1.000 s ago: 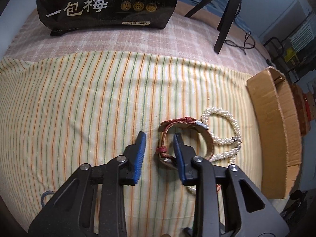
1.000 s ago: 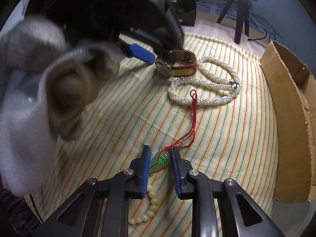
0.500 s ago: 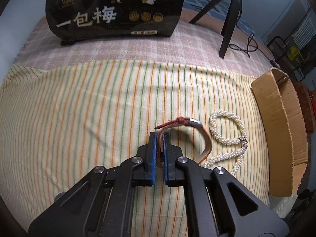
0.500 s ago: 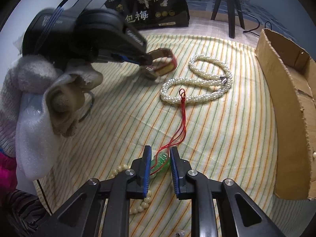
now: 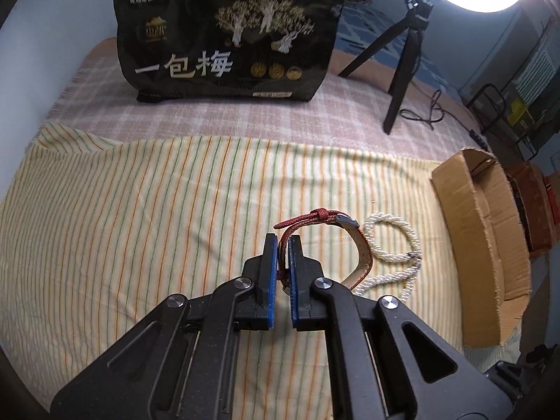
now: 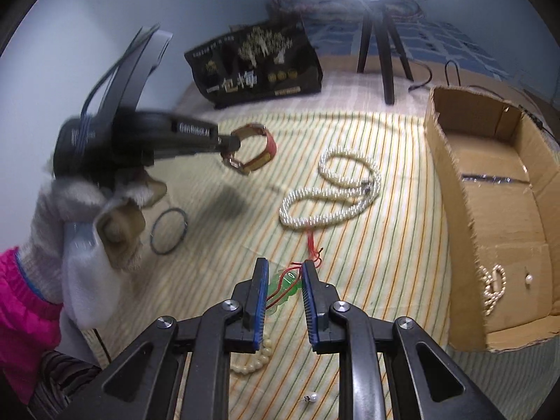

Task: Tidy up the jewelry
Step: 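Lift the watch and pendant and carry both over the cardboard box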

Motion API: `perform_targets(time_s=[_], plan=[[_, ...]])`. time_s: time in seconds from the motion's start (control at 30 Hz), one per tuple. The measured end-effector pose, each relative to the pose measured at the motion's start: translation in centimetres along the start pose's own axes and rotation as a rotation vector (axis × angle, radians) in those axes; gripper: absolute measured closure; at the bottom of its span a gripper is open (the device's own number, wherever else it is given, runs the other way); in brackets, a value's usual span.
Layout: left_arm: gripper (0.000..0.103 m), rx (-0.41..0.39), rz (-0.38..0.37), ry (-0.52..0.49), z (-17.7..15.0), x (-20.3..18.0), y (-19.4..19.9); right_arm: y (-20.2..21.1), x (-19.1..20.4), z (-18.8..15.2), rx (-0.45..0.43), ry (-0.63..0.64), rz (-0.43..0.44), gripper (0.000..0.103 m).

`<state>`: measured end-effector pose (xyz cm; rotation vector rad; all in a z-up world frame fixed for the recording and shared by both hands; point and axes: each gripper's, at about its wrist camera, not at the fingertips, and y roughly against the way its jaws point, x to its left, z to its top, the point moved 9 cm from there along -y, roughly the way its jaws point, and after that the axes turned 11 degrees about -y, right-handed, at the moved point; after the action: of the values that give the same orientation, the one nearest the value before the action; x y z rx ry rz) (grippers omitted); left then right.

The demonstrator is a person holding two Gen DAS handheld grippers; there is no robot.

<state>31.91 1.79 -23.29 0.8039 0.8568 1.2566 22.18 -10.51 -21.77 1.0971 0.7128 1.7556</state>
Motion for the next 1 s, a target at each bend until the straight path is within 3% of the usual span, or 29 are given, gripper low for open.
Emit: perform_targets(time_s=[0.43, 0.7, 1.0], plan=[[0.099, -0.076, -0.039, -0.006, 0.8, -1.9, 3.9, 5.8, -0.9, 5.2, -0.159, -0.034, 0.021, 0.086], [0.099, -0.107, -0.068, -0.046, 1.3, -5.1, 5.1, 8.9, -5.3, 8.3, -0.244, -0.09, -0.02, 0.086], [0.099, -0.123, -0.127, -0.137, 1.8, -12.0, 5.2, 11.0, -11.1, 11.1, -0.311, -0.148, -0.109, 0.086]])
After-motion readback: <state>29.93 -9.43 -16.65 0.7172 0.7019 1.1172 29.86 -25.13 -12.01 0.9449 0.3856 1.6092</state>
